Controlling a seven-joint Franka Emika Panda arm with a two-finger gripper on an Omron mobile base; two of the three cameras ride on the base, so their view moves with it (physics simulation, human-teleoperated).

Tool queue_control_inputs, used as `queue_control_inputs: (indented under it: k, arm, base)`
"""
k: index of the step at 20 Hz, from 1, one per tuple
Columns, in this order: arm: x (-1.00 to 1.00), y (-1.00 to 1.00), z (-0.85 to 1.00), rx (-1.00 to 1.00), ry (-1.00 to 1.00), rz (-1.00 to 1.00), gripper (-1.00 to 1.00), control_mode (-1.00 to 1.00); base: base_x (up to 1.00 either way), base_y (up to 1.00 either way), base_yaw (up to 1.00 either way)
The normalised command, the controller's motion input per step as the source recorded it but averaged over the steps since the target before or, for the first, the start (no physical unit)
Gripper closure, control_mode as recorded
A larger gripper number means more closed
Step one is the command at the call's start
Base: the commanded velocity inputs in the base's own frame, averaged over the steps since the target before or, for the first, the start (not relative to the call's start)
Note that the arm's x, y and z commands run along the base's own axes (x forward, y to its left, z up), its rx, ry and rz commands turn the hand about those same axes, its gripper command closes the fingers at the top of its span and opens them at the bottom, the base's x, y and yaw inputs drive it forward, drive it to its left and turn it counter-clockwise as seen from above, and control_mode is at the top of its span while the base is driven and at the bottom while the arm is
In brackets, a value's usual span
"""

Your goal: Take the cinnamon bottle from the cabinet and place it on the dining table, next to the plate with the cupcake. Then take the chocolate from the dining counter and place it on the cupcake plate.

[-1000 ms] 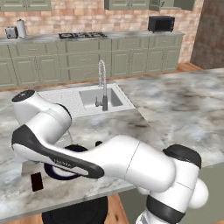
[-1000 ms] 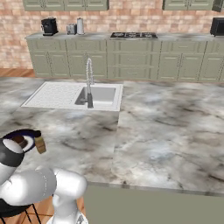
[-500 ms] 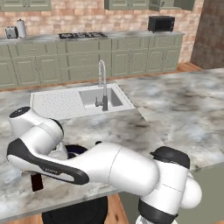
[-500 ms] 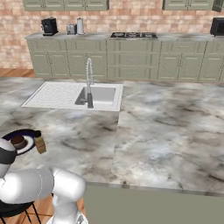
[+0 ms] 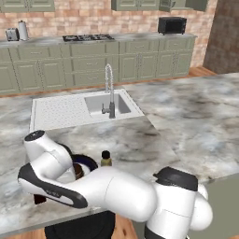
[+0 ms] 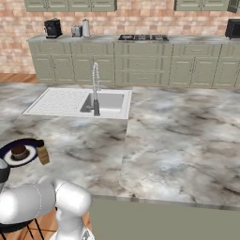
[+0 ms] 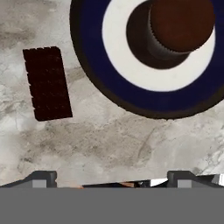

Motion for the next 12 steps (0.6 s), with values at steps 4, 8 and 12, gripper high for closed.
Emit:
queue_control_inputs:
  k: [4, 8, 12]
  arm:
    - [0.25, 0.29, -0.06, 0.01, 0.06, -0.01, -1.0, -1.0]
    - [0.17, 0.28, -0.06, 0.0, 0.15, 0.0, -1.0, -1.0]
    - [0.1, 0.36, -0.24, 0.0, 0.1, 0.0, -1.0, -1.0]
  base:
    - [0.0, 0.0, 0.0]
    - [0.0, 0.0, 0.0]
    - [0.0, 0.0, 0.0]
